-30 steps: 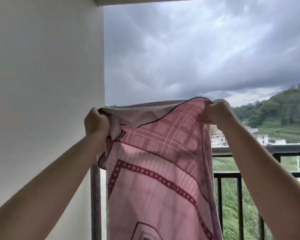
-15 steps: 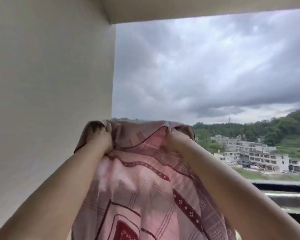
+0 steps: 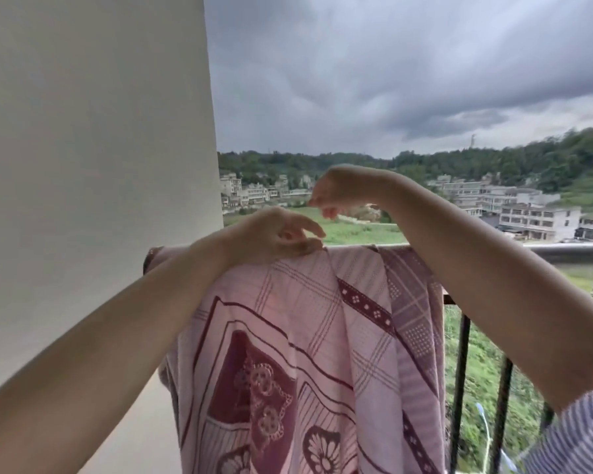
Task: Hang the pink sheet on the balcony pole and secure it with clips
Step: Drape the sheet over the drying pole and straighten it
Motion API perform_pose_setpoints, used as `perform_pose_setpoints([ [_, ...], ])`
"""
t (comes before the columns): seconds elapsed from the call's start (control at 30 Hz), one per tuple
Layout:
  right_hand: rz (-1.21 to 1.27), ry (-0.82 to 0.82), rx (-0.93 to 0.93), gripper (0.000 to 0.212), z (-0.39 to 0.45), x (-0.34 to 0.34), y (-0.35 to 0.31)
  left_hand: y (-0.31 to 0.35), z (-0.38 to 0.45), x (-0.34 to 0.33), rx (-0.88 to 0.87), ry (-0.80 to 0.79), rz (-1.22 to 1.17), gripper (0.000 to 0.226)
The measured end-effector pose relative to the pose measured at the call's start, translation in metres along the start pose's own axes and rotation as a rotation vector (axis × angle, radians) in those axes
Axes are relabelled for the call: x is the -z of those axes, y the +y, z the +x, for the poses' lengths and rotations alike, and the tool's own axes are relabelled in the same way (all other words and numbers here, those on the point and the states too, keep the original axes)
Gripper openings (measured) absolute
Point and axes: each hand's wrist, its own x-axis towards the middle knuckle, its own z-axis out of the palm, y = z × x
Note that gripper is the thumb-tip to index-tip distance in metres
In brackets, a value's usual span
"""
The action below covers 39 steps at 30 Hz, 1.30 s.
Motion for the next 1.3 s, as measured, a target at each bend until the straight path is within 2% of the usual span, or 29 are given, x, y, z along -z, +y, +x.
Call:
perform_pose_setpoints([
  [0.13, -0.023, 0.523, -0.006, 0.028, -0.074, -0.014, 0.015, 0.011, -0.006, -0.008, -0.132, 0.110, 0.023, 0.035],
  [0.2, -0.056, 0.857, -0.007, 0.033, -0.121, -0.042, 0.028, 0.018, -0.007, -0.017, -0.179, 0.148, 0.024, 0.036],
  [0.27, -0.102, 1.045, -0.038, 0.037, -0.162, -0.076, 0.035, 0.030, -0.007, -0.024, -0.194, 0.219, 0.074, 0.030],
  [0.3, -0.071, 1.041, -0.067, 0.042, -0.175, -0.096, 0.037, 0.035, -0.007, -0.025, -0.189, 0.252, 0.123, 0.024],
  [0.33, 0.031, 0.932, -0.135, 0.049, -0.186, -0.111, 0.036, 0.039, -0.008, -0.028, -0.186, 0.269, 0.181, 0.017],
  [0.37, 0.180, 0.761, -0.243, 0.055, -0.193, -0.126, 0.034, 0.043, -0.009, -0.030, -0.182, 0.279, 0.251, 0.015],
  [0.4, 0.334, 0.503, -0.352, 0.057, -0.198, -0.139, 0.031, 0.047, -0.011, -0.033, -0.175, 0.295, 0.330, 0.019],
  [0.47, 0.577, -0.023, -0.522, 0.034, -0.203, -0.165, 0.027, 0.051, -0.012, -0.040, -0.146, 0.337, 0.460, 0.029],
  [0.5, 0.628, -0.143, -0.580, 0.018, -0.205, -0.175, 0.028, 0.054, -0.014, -0.044, -0.126, 0.362, 0.504, 0.034],
  [0.53, 0.664, -0.172, -0.615, 0.017, -0.209, -0.182, 0.030, 0.057, -0.015, -0.048, -0.106, 0.387, 0.535, 0.038],
  [0.57, 0.722, -0.120, -0.656, 0.025, -0.215, -0.187, 0.034, 0.059, -0.016, -0.052, -0.087, 0.411, 0.567, 0.040],
  [0.67, 0.938, 0.204, -0.812, 0.038, -0.243, -0.172, 0.051, 0.067, -0.017, -0.061, -0.005, 0.462, 0.667, 0.034],
  [0.77, 0.939, 0.518, -0.791, 0.031, -0.269, -0.115, 0.078, 0.077, -0.018, -0.068, 0.022, 0.478, 0.657, 0.031],
  [0.83, 0.722, 0.730, -0.708, 0.020, -0.270, -0.074, 0.093, 0.081, -0.012, -0.067, 0.055, 0.483, 0.585, 0.023],
  [0.9, 0.413, 0.916, -0.639, 0.018, -0.261, -0.036, 0.104, 0.085, 0.007, -0.060, 0.096, 0.563, 0.409, 0.019],
  [0.97, 0.146, 0.986, -0.550, 0.016, -0.244, 0.002, 0.116, 0.096, 0.032, -0.052, 0.143, 0.680, 0.276, 0.019],
  [1.0, 0.065, 0.991, -0.484, 0.021, -0.231, 0.022, 0.125, 0.102, 0.045, -0.049, 0.181, 0.724, 0.276, 0.019],
  [1.03, 0.007, 0.961, -0.414, 0.036, -0.215, 0.046, 0.137, 0.109, 0.065, -0.044, 0.235, 0.754, 0.314, 0.021],
  [1.1, -0.181, 0.765, -0.383, 0.083, -0.181, 0.075, 0.160, 0.112, 0.087, -0.032, 0.382, 0.699, 0.351, 0.030],
  [1.13, -0.278, 0.682, -0.389, 0.100, -0.167, 0.088, 0.170, 0.112, 0.099, -0.029, 0.440, 0.652, 0.337, 0.034],
  [1.17, -0.353, 0.625, -0.406, 0.105, -0.151, 0.103, 0.188, 0.110, 0.117, -0.026, 0.486, 0.597, 0.321, 0.038],
  [1.2, -0.391, 0.559, -0.412, 0.101, -0.138, 0.115, 0.200, 0.111, 0.132, -0.025, 0.524, 0.503, 0.284, 0.043],
  [1.27, -0.315, 0.344, -0.410, 0.091, -0.118, 0.108, 0.217, 0.113, 0.148, -0.036, 0.544, 0.250, 0.244, 0.052],
  [1.3, -0.252, 0.254, -0.403, 0.089, -0.113, 0.096, 0.222, 0.117, 0.151, -0.045, 0.546, 0.137, 0.246, 0.050],
])
